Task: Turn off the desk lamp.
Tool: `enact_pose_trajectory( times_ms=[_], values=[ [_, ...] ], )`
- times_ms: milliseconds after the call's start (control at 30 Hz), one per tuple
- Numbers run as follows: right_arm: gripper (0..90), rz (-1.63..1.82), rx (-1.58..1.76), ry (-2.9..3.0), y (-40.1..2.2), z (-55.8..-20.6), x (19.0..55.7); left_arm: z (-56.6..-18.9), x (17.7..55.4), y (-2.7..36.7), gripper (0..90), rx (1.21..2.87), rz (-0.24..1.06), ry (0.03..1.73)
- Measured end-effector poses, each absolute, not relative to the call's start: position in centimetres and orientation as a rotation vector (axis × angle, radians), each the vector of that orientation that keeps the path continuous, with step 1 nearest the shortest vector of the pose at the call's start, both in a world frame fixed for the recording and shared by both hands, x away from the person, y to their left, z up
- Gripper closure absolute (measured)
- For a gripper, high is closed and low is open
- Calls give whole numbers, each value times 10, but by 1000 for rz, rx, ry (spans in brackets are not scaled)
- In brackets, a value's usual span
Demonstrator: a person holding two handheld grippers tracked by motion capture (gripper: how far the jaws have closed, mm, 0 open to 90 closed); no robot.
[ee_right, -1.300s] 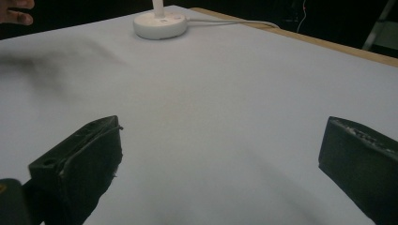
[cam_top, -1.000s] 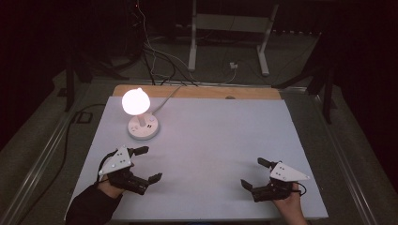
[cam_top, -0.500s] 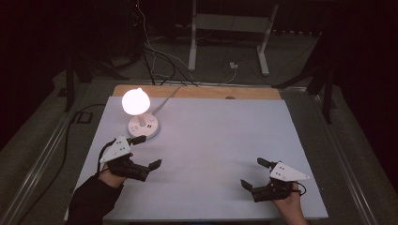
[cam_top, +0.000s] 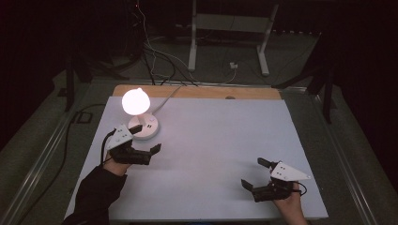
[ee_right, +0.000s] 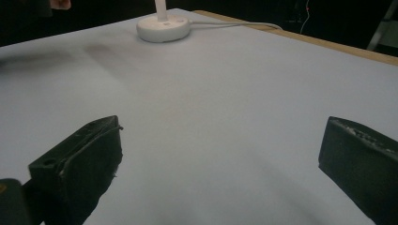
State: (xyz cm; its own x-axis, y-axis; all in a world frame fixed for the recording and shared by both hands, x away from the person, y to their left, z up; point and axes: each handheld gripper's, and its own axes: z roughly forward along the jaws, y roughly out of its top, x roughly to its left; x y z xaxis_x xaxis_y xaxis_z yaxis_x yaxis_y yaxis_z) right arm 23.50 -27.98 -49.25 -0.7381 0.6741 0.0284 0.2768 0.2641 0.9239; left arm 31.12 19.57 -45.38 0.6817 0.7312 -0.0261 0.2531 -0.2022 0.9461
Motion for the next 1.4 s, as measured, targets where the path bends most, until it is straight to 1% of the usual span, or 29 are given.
enact_pose_trajectory(
  times_ms=[267,500,533,667,733,767,800,833,867,900,1033,1133,1167,1233,1267,1300,1400],
  values=[
    [0,1479,866,2171,-280,-493,235,-464,324,195,5,1762,576,889],
    [0,1483,869,2168,-280,-493,235,-468,336,194,6,1774,542,966],
    [0,1484,870,2167,-281,-493,235,-468,338,195,24,1772,537,979],
    [0,1486,871,2167,-281,-492,235,-471,345,198,44,1763,533,1018],
    [0,1485,870,2168,-281,-493,236,-473,347,199,88,1759,560,1035],
    [0,1489,871,2167,-281,-493,236,-474,349,200,140,1760,558,1040],
    [0,1489,871,2167,-281,-493,236,-476,350,200,140,1766,574,1055],
    [0,1490,872,2166,-281,-493,236,-477,351,200,172,1777,596,1080],
    [0,1492,874,2167,-281,-493,236,-478,352,200,229,1783,588,1087],
    [0,1492,874,2167,-281,-493,236,-479,354,200,229,1787,594,1096],
    [0,1493,875,2166,-281,-493,236,-484,358,200,373,1792,624,1130],
    [0,1493,875,2166,-281,-493,236,-486,361,202,388,1778,637,1161],
    [0,1494,877,2165,-281,-493,236,-486,363,202,420,1777,636,1165],
    [0,1495,878,2166,-282,-493,236,-488,365,203,451,1773,653,1189],
    [0,1494,877,2167,-282,-493,236,-489,366,203,513,1773,653,1195],
    [0,1494,877,2167,-282,-493,236,-490,367,203,513,1774,657,1201],
    [0,1495,878,2167,-282,-493,236,-494,371,206,609,1771,670,1242]
  ],
)
